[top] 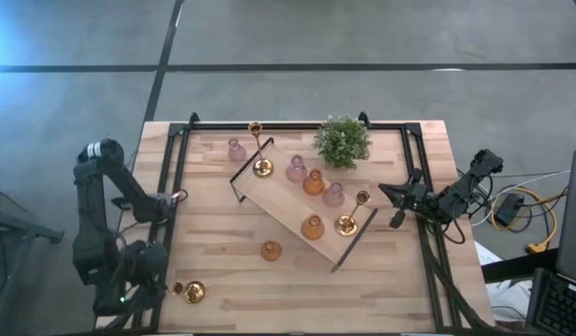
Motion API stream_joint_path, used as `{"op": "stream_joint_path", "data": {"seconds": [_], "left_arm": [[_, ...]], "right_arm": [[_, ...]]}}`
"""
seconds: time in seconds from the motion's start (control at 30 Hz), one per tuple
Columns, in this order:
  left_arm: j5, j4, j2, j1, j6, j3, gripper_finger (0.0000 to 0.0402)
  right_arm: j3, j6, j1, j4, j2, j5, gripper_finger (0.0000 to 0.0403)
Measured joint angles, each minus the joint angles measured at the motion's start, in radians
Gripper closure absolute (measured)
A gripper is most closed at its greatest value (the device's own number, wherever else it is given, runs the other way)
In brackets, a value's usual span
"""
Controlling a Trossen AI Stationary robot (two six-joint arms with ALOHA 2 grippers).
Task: Pick & Place candle stick holders
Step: Put the gold candle holder on the shelf
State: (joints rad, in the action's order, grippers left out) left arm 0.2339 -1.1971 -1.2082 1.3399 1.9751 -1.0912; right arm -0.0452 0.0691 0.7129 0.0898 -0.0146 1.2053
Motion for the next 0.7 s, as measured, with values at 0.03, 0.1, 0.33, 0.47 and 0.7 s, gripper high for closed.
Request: {"op": "stream_joint_path", "data": {"seconds": [0.03, 0.1, 0.33, 0.47, 0.7], "left_arm": [[-0.001, 0.009, -0.008, 0.002, -0.001, 0.0, 0.0113], [-0.006, 0.032, -0.023, 0.006, -0.003, 0.0, 0.0113], [-0.008, 0.105, -0.087, 0.018, -0.015, 0.0, 0.0113], [-0.002, 0.152, -0.131, 0.017, -0.016, 0.0, 0.0113], [0.036, 0.259, -0.206, 0.018, -0.006, 0.0, 0.0113]], "right_arm": [[0.0, 0.002, 0.0, 0.0, 0.0, 0.0, 0.0394], [0.0, -0.001, 0.0, 0.0, 0.0, 0.0, 0.0394], [0.0, 0.002, 0.0, 0.0, 0.0, 0.0, 0.0394], [0.0, 0.001, 0.0, 0.0, 0.0, 0.0, 0.0394], [0.0, -0.001, 0.0, 0.0, 0.0, 0.0, 0.0394]]}}
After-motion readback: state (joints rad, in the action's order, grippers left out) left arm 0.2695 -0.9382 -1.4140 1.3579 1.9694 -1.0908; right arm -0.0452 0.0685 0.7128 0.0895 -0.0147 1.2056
